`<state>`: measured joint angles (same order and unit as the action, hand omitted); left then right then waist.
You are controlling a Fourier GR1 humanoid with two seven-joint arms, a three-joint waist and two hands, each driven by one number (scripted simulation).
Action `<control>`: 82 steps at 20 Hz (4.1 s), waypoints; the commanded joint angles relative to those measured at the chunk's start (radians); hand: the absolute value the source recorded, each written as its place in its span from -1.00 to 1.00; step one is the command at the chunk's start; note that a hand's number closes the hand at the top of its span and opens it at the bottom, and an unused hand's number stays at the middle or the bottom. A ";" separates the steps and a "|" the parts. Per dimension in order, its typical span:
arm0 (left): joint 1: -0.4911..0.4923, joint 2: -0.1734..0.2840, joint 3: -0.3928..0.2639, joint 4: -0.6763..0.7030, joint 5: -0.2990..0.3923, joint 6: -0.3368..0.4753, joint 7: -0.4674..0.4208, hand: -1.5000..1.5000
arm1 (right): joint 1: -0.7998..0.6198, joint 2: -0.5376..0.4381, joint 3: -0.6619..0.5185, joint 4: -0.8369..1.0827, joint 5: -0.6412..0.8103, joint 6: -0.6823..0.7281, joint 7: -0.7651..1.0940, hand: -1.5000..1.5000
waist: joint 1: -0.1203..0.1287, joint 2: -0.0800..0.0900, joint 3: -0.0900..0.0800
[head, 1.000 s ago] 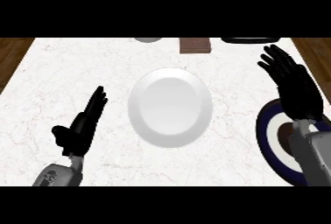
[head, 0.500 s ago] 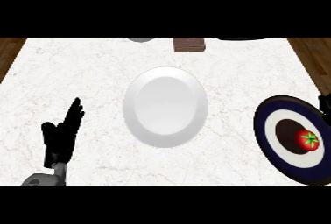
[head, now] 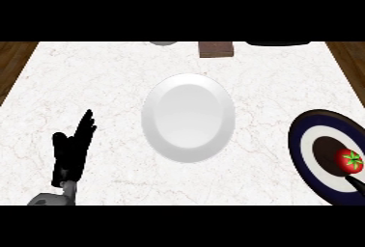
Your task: Pick the tomato from the plate and place it in the plate
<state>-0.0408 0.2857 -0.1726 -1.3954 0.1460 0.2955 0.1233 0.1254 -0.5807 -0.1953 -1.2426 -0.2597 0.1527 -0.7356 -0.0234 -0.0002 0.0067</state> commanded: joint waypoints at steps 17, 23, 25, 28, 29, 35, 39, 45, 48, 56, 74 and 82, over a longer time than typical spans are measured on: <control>-0.023 -0.004 -0.004 -0.047 -0.040 -0.008 0.098 0.00 | -0.048 -0.298 0.195 0.020 0.512 0.001 0.298 -1.00 | 0.033 0.001 -0.008; 0.036 -0.027 -0.015 -0.135 -0.076 0.003 0.119 0.00 | -0.060 -0.253 0.217 0.038 0.613 0.022 0.333 -1.00 | 0.026 -0.001 -0.007; 0.013 -0.070 0.009 0.011 -0.074 -0.033 0.003 0.00 | -0.140 -0.242 0.189 0.125 0.633 0.063 0.335 -1.00 | 0.026 0.001 -0.007; -0.011 -0.065 0.021 -0.035 -0.090 -0.032 0.077 0.00 | -0.232 -0.190 0.211 0.209 0.698 0.064 0.333 -1.00 | 0.030 0.001 -0.007; 0.015 -0.048 0.062 -0.012 -0.056 -0.076 0.036 0.00 | -0.224 -0.190 0.191 0.256 0.713 0.056 0.271 -1.00 | 0.029 0.001 -0.007; -0.081 -0.097 0.072 0.029 -0.128 -0.049 0.083 0.00 | -0.232 -0.206 0.144 0.232 0.752 0.139 0.265 -1.00 | 0.022 0.001 -0.007; 0.009 -0.095 0.056 -0.095 -0.147 -0.055 0.098 0.00 | -0.216 -0.132 0.157 0.305 0.823 0.063 0.219 -1.00 | 0.028 0.000 -0.006; 0.011 -0.090 0.103 -0.073 -0.148 -0.113 0.087 0.00 | -0.210 -0.137 0.106 0.349 0.873 0.069 0.170 -1.00 | 0.026 0.000 -0.007; -0.050 -0.155 0.058 -0.064 -0.210 -0.043 0.143 0.00 | -0.338 -0.091 0.128 0.405 0.902 0.092 0.230 -1.00 | 0.028 0.001 -0.006; -0.031 -0.151 0.127 -0.004 -0.185 -0.098 0.052 0.00 | -0.315 -0.073 0.094 0.505 0.984 -0.086 0.048 1.00 | 0.028 0.002 -0.006; -0.001 -0.154 0.079 -0.061 -0.203 -0.154 0.104 0.00 | -0.552 0.567 0.499 0.125 1.237 -0.265 0.532 1.00 | 0.110 -0.011 -0.014; -0.011 -0.158 0.110 -0.060 -0.206 -0.119 0.112 0.00 | -0.630 0.579 0.789 -0.153 1.223 -0.478 1.064 1.00 | 0.051 -0.013 -0.008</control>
<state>-0.0535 0.1308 -0.0767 -1.4557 -0.0590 0.1604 0.2358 -0.4716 -0.0306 0.4817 -1.2819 0.9268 -0.2170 0.1052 0.0511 -0.0136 -0.0026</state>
